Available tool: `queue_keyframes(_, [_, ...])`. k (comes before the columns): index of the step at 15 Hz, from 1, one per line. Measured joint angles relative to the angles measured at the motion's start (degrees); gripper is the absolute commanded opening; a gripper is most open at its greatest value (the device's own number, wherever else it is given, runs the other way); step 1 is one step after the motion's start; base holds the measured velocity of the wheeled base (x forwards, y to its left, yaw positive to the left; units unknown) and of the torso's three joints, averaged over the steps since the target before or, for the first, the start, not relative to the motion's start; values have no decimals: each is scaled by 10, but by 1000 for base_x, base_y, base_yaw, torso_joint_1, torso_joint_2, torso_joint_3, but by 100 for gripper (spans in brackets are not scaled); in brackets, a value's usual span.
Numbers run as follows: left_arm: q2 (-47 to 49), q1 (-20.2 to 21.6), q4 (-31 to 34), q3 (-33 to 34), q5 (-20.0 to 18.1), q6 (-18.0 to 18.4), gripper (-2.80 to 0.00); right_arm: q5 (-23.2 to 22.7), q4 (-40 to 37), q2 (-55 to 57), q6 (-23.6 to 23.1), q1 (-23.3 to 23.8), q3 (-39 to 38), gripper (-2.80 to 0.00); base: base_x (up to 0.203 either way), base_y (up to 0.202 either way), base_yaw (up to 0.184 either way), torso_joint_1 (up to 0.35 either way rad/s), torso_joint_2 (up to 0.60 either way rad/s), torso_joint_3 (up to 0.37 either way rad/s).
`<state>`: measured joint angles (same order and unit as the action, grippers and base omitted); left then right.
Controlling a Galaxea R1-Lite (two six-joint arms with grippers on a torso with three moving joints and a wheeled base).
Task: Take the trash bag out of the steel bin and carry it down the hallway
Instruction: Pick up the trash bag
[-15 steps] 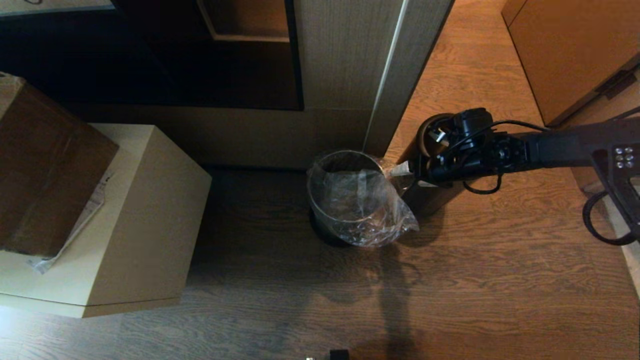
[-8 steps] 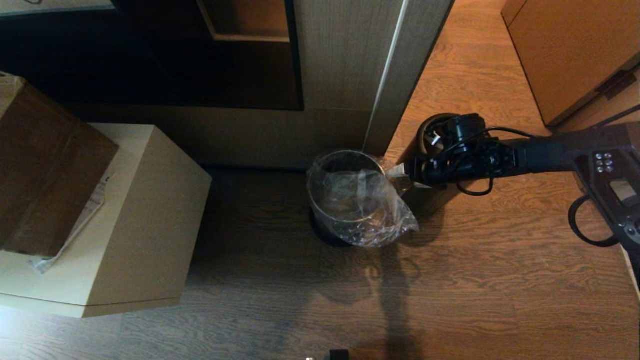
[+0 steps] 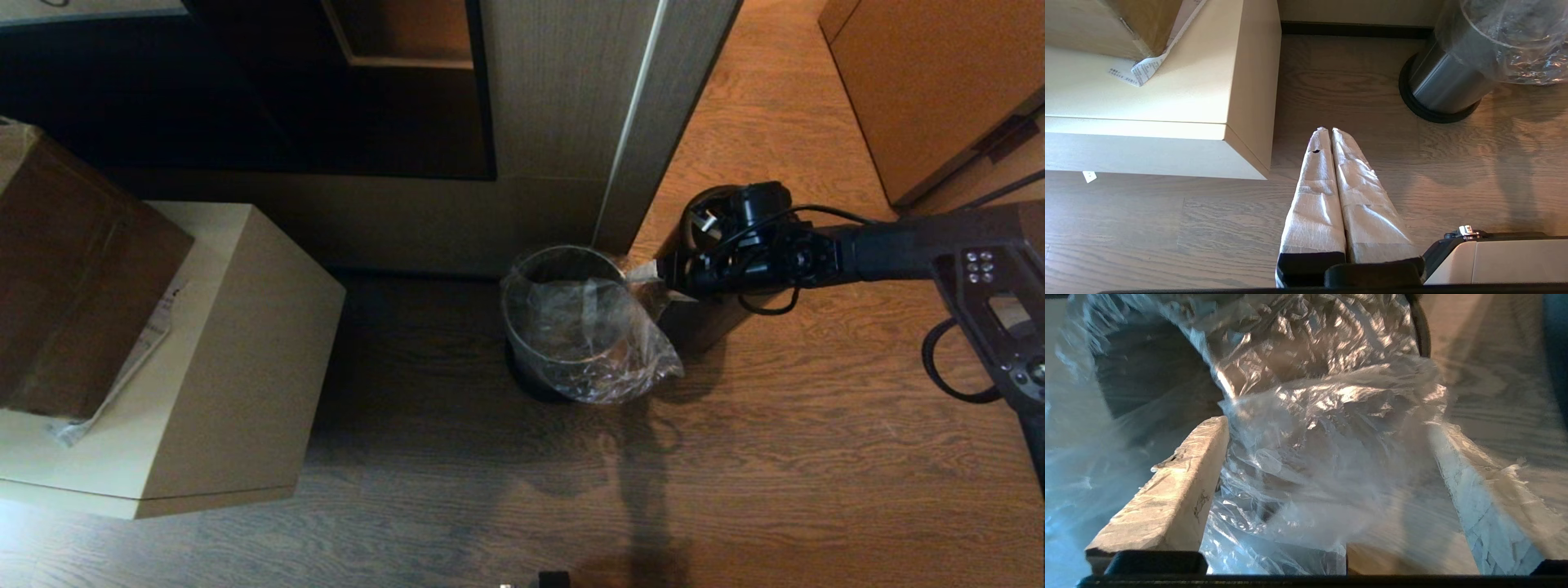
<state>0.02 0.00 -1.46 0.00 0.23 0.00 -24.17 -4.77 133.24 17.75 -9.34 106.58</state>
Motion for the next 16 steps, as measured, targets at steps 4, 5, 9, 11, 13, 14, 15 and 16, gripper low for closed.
queue_keyframes(4, [0, 0, 0, 0, 0, 0, -280, 1, 0, -7, 2, 1, 1, 0, 0, 0, 0, 0, 0, 0])
queue_keyframes(5, [0, 0, 0, 0, 0, 0, -280, 1, 0, -7, 10, 1, 1, 0, 0, 0, 0, 0, 0, 0])
queue_keyframes(9, [0, 0, 0, 0, 0, 0, -280, 0, 0, -6, 27, 0, 2, 0, 0, 0, 0, 0, 0, 0])
queue_keyframes(11, [0, 0, 0, 0, 0, 0, -280, -1, 1, -5, 28, 1, 2, 0, 0, 0, 0, 0, 0, 0])
queue_keyframes(13, [0, 0, 0, 0, 0, 0, -280, -1, 14, -2, 28, 0, 2, 0, 0, 0, 0, 0, 0, 0])
queue_keyframes(14, [0, 0, 0, 0, 0, 0, -280, -1, 17, 0, 29, 0, 2, 0, 0, 0, 0, 0, 0, 0])
queue_keyframes(15, [0, 0, 0, 0, 0, 0, -280, -3, 19, 1, 29, 0, 2, 0, 0, 0, 0, 0, 0, 0])
queue_keyframes(16, [0, 0, 0, 0, 0, 0, -280, -6, 19, 2, 29, 0, 3, 0, 0, 0, 0, 0, 0, 0])
